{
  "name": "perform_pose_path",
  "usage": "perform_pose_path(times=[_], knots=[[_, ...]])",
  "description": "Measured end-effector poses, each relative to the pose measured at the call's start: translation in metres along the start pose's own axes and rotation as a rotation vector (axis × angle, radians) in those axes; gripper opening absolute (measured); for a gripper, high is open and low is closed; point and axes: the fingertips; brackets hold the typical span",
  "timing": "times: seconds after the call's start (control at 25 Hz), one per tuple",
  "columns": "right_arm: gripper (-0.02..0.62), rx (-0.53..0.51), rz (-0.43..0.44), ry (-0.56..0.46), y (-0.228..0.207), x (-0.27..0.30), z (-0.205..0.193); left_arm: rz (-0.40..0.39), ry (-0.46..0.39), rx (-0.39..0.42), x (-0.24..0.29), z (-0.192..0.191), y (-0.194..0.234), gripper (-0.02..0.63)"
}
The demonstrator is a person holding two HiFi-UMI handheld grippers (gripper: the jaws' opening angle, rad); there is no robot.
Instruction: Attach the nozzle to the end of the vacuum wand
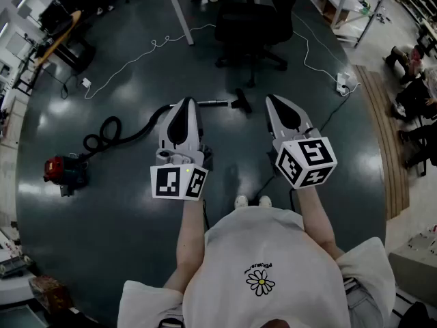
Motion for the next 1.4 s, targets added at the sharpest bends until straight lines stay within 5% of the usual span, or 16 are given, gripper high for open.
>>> perform_pose_path(times=[0.64,0.96,1.2,1.4], knots=[[0.003,-0.03,0.024,0.024,0.034,0.03,-0.008,-0.013,0.025,-0.061,-0.011,-0.003,0.047,0.002],[0.003,0.042,0.002,0.055,-0.005,0.062,-0.022,0.011,0.059,-0.06,0.022,-0.024,0.071,0.002],[0.003,0.052,0.075,0.048,-0.053,0.132,-0.02,0.045,0.061,-0.004,0.087,-0.049,0.085,0.003],[0.003,-0.003,0.136,0.146,-0.09,0.189,-0.038,0.076,0.057,0.032,0.152,-0.062,0.104,0.003]])
Point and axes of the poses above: the fingertips, and each gripper's own axes: x forward along the fingers, y to its left, z out of its top, and after that the axes turned 8 degrees about z, right-handed
